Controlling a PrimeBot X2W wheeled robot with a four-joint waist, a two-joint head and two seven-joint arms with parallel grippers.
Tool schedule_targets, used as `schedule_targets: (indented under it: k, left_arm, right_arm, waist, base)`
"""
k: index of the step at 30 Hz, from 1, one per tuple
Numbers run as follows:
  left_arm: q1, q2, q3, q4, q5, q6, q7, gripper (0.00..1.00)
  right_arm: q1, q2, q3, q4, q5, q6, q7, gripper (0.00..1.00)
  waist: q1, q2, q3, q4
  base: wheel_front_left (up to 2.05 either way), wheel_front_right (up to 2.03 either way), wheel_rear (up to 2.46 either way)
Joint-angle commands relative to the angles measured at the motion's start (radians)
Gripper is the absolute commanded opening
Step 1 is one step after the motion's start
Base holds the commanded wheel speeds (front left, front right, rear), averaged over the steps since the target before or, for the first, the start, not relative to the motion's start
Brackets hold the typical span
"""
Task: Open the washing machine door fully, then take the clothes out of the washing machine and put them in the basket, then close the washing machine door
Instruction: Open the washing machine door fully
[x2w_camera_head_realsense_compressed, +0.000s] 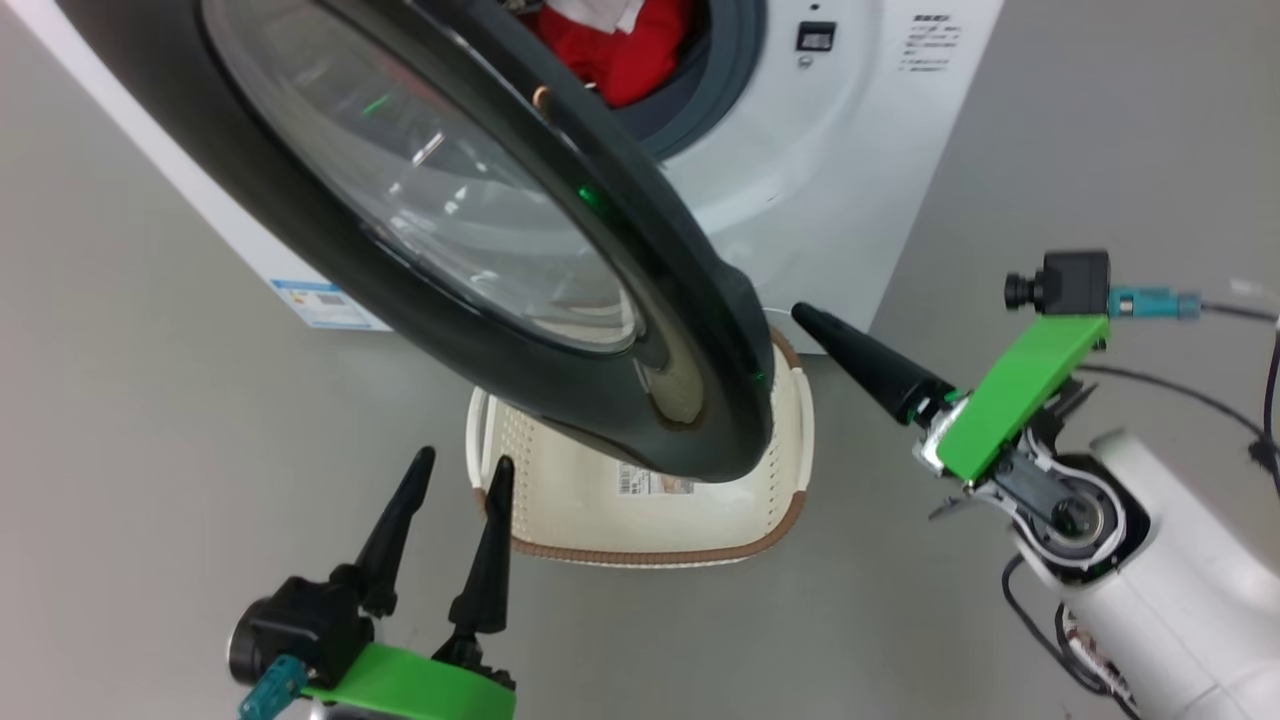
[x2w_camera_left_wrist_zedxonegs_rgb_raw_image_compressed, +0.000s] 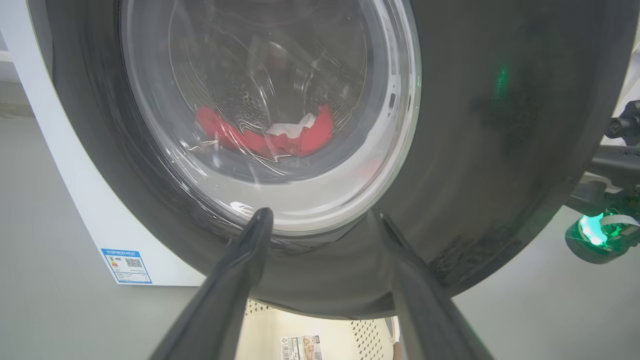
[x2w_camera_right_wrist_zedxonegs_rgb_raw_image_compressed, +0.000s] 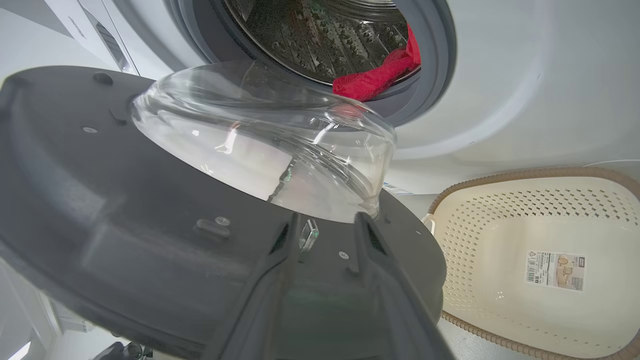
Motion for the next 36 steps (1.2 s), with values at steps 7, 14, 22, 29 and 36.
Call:
schedule_targets:
  k: [7, 14, 22, 29, 36]
  left_arm:
    - [0.043, 0.010, 0.071, -0.001, 0.023, -0.012, -0.012, 1.00]
    - [0.058, 0.010, 0.089, 0.016, 0.033, -0.022, -0.012, 1.00]
    - [0.073, 0.010, 0.110, 0.034, 0.040, -0.032, -0.012, 1.00]
    - [0.086, 0.010, 0.138, 0.046, 0.045, -0.037, -0.012, 1.00]
    - [0.095, 0.010, 0.159, 0.050, 0.049, -0.040, -0.012, 1.00]
  right_arm:
    - [0.119, -0.003, 0.016, 0.004, -0.018, 0.008, -0.096, 1.00]
    - [0.192, -0.014, 0.018, 0.020, -0.031, 0.008, -0.194, 1.00]
    - [0.266, -0.034, 0.043, 0.058, -0.063, 0.008, -0.315, 1.00]
    - [0.301, -0.067, 0.095, 0.125, -0.139, 0.008, -0.429, 1.00]
    - [0.318, -0.077, 0.107, 0.192, -0.236, 0.008, -0.497, 1.00]
  waist:
    - [0.0000, 0.0000, -0.053, -0.056]
    - [0.0000, 0.0000, -0.073, -0.076]
    - [0.0000, 0.0000, -0.088, -0.097]
    - [0.0000, 0.0000, -0.104, -0.108]
    - [0.0000, 0.0000, -0.110, -0.115]
  base:
    - [0.00, 0.00, 0.00]
    - [0.00, 0.00, 0.00]
    - [0.00, 0.00, 0.00]
    - [0.00, 0.00, 0.00]
    - [0.00, 0.00, 0.00]
